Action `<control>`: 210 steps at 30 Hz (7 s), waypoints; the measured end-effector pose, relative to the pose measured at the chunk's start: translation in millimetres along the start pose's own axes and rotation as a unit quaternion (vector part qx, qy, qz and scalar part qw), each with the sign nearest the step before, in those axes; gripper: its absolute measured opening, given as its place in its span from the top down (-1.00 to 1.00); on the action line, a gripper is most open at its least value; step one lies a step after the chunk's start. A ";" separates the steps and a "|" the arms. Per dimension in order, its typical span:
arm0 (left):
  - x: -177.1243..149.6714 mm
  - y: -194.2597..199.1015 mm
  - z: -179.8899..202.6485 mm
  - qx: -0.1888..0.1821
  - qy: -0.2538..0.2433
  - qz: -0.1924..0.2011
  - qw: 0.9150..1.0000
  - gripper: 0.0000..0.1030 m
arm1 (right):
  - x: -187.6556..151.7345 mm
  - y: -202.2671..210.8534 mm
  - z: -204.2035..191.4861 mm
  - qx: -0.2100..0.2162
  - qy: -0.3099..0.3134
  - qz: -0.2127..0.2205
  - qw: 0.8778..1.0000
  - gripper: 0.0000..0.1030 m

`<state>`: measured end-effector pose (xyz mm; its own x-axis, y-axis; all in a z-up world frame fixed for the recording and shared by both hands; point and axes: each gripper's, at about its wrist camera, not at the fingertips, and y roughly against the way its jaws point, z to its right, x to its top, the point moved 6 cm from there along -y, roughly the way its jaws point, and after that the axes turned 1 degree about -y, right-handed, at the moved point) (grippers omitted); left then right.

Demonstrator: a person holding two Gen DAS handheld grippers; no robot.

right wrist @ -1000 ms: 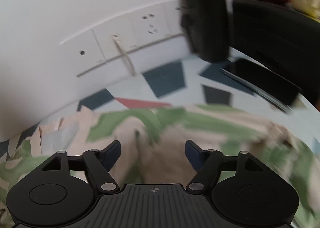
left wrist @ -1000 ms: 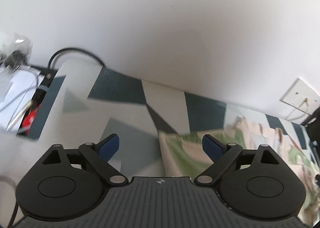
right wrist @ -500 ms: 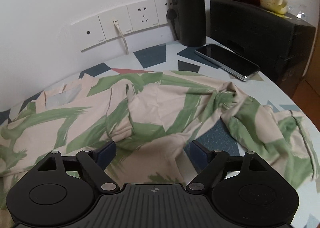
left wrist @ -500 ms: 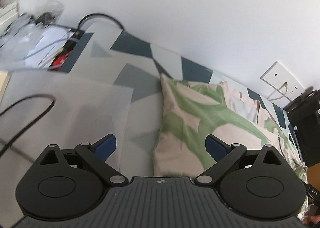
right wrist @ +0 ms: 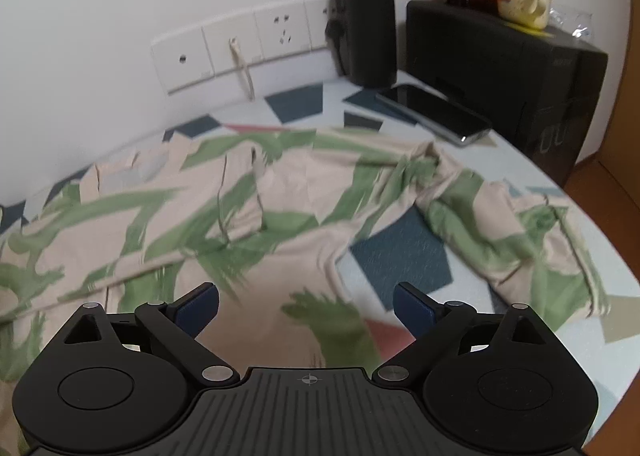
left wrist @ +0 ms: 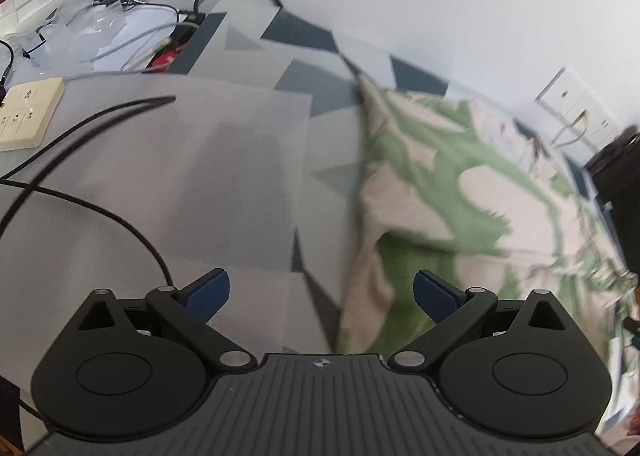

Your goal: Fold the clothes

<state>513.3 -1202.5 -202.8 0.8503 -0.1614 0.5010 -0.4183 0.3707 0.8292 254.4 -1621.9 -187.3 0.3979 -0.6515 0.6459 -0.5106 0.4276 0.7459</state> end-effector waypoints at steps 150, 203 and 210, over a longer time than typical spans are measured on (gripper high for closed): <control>-22.2 -41.3 19.0 0.088 -0.040 0.001 0.995 -1.00 | -37.9 -43.0 -12.6 -0.028 0.060 -0.008 0.998 -0.99; -26.8 -40.2 18.3 0.078 -0.048 0.033 0.995 -1.00 | 29.0 37.8 3.1 -0.025 0.053 0.011 0.998 -0.99; -28.4 -39.1 18.9 0.079 -0.047 0.043 0.995 -1.00 | 42.1 48.9 24.8 -0.056 0.034 0.055 0.996 -0.99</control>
<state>499.5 -1229.8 -244.8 0.7784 -0.2238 0.5865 -0.5395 0.2393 0.8073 227.3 -1644.0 -127.7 0.3963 -0.5542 0.7320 -0.4672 0.5646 0.6804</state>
